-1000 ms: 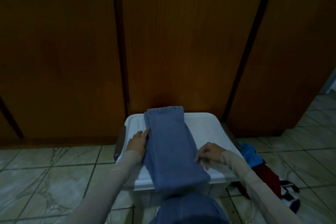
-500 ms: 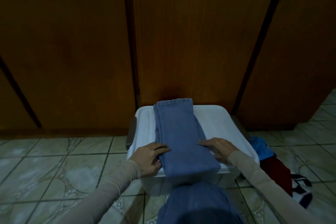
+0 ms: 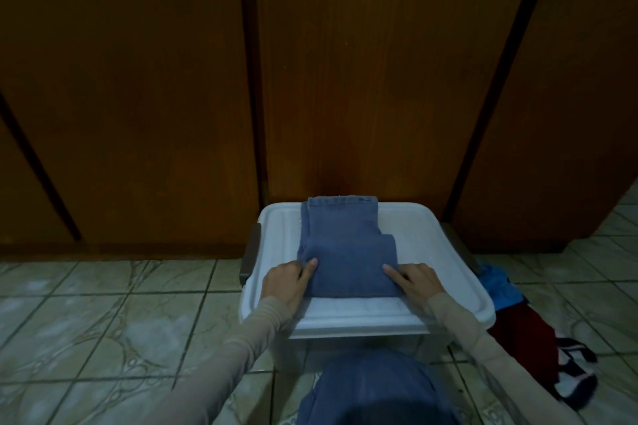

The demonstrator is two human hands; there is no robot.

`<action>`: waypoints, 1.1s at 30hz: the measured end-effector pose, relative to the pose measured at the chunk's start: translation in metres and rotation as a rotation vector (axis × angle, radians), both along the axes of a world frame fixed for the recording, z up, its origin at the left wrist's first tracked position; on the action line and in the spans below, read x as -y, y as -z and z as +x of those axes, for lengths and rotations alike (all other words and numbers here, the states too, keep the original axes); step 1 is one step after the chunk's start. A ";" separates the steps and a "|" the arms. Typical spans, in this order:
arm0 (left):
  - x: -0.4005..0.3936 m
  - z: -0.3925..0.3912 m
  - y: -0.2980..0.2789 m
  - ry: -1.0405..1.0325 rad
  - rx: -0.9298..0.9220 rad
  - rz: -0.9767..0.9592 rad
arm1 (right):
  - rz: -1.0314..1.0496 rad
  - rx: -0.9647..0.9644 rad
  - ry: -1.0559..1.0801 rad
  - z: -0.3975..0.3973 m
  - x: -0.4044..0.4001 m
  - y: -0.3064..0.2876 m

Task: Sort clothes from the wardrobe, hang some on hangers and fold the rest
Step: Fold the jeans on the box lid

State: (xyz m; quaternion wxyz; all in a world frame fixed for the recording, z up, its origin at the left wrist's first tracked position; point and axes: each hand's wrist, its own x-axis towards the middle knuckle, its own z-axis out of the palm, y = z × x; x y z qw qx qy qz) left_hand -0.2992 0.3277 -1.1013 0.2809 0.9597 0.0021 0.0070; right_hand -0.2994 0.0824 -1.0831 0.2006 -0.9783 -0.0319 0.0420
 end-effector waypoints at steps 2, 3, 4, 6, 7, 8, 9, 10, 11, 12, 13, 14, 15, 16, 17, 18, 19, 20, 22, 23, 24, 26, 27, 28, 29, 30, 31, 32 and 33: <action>0.004 0.001 0.001 -0.018 0.010 0.024 | 0.028 0.000 0.040 0.001 0.000 0.003; 0.005 0.002 0.003 -0.028 0.001 0.015 | 0.041 -0.012 0.052 0.002 -0.001 0.004; 0.007 0.002 0.005 -0.037 -0.005 0.007 | 0.063 -0.027 0.062 0.001 -0.002 0.003; 0.007 0.006 0.007 -0.047 0.002 0.009 | 0.118 -0.043 0.085 0.003 -0.003 0.003; 0.007 0.009 0.007 -0.048 0.004 0.017 | 0.142 -0.052 0.103 0.005 -0.003 0.004; 0.008 0.011 0.006 -0.051 -0.004 0.037 | 0.155 -0.057 0.122 0.006 -0.004 0.005; 0.009 0.014 0.005 -0.060 -0.013 0.055 | 0.149 -0.056 0.133 0.009 -0.005 0.006; 0.012 0.015 0.005 -0.083 -0.020 0.052 | 0.134 -0.051 0.145 0.011 -0.006 0.008; 0.014 0.016 0.007 -0.117 -0.030 0.023 | 0.128 -0.047 0.156 0.013 -0.007 0.010; 0.018 0.015 0.009 -0.157 -0.036 -0.024 | 0.136 -0.036 0.163 0.015 -0.009 0.012; 0.021 0.013 0.010 -0.202 -0.025 -0.058 | 0.158 -0.017 0.170 0.016 -0.010 0.014; 0.023 0.011 0.012 -0.239 0.006 -0.058 | 0.190 0.010 0.185 0.015 -0.013 0.015; 0.024 0.011 0.013 -0.263 0.042 -0.032 | 0.227 0.047 0.201 0.014 -0.015 0.015; 0.024 0.011 0.012 -0.275 0.079 0.011 | 0.239 0.103 0.208 0.013 -0.018 0.015; 0.024 0.012 0.011 -0.272 0.114 0.069 | 0.217 0.164 0.204 0.012 -0.020 0.014; 0.024 0.014 0.007 -0.250 0.151 0.123 | 0.173 0.220 0.194 0.011 -0.023 0.013; 0.025 0.016 0.004 -0.205 0.189 0.149 | 0.139 0.282 0.171 0.012 -0.026 0.012; 0.026 0.018 0.000 -0.144 0.219 0.137 | 0.129 0.336 0.130 0.014 -0.030 0.009; 0.032 0.020 -0.007 0.001 0.225 0.140 | 0.075 0.345 0.017 0.020 -0.037 0.005; 0.036 0.020 -0.010 0.081 0.216 0.217 | 0.004 0.309 -0.051 0.024 -0.041 0.004; 0.038 0.020 -0.011 0.161 0.215 0.291 | -0.069 0.256 -0.122 0.028 -0.045 0.004; 0.038 0.023 -0.008 0.291 0.198 0.335 | -0.122 0.157 -0.226 0.033 -0.046 0.007; 0.036 0.026 -0.004 0.351 0.172 0.350 | -0.108 0.111 -0.260 0.036 -0.044 0.010; 0.033 0.029 0.000 0.407 0.145 0.359 | -0.068 0.061 -0.283 0.037 -0.041 0.015; 0.030 0.032 0.004 0.447 0.109 0.347 | -0.018 0.010 -0.298 0.038 -0.038 0.020; 0.026 0.032 0.006 0.476 0.074 0.328 | 0.026 -0.036 -0.312 0.039 -0.033 0.026; 0.023 0.035 0.010 0.493 0.046 0.294 | 0.043 -0.053 -0.321 0.041 -0.030 0.029; 0.020 0.038 0.012 0.508 0.030 0.263 | 0.041 -0.054 -0.331 0.043 -0.027 0.034; 0.018 0.041 0.015 0.513 0.020 0.234 | 0.032 -0.061 -0.332 0.045 -0.025 0.036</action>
